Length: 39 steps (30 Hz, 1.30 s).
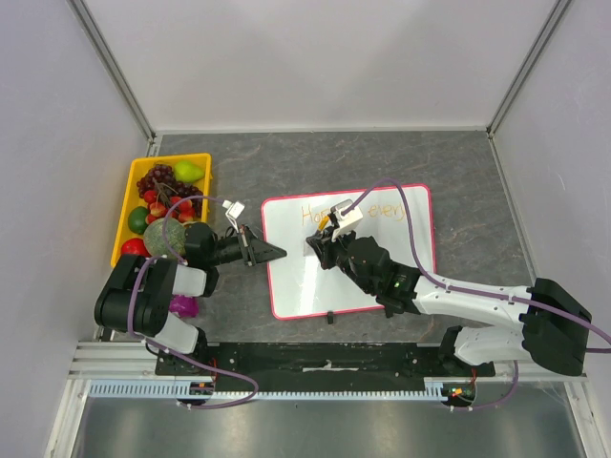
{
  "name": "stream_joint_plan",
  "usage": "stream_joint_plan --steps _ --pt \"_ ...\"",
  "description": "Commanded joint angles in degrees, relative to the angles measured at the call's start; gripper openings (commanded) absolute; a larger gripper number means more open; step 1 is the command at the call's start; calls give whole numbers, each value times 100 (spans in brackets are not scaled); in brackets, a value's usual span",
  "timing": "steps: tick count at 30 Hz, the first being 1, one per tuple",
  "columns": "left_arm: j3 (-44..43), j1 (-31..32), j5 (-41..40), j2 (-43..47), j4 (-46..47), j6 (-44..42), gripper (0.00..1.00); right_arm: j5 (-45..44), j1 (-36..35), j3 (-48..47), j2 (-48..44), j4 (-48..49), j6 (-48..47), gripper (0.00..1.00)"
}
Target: Write a sentence on the whiteboard
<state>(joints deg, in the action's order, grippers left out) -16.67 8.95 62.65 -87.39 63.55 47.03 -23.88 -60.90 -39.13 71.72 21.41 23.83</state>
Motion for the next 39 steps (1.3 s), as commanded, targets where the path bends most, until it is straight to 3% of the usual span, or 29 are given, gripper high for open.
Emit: stream_joint_plan --steps 1,25,39 --pt "-21 19 -421 -94 -220 -870 2 -380 26 -94 -18 -172 -125 0" --pt "-21 19 -429 -76 -238 -879 2 -627 228 -288 -167 -269 -213 0" --pt "-21 19 -438 -93 -255 -888 2 -135 255 134 -308 -471 -46 0"
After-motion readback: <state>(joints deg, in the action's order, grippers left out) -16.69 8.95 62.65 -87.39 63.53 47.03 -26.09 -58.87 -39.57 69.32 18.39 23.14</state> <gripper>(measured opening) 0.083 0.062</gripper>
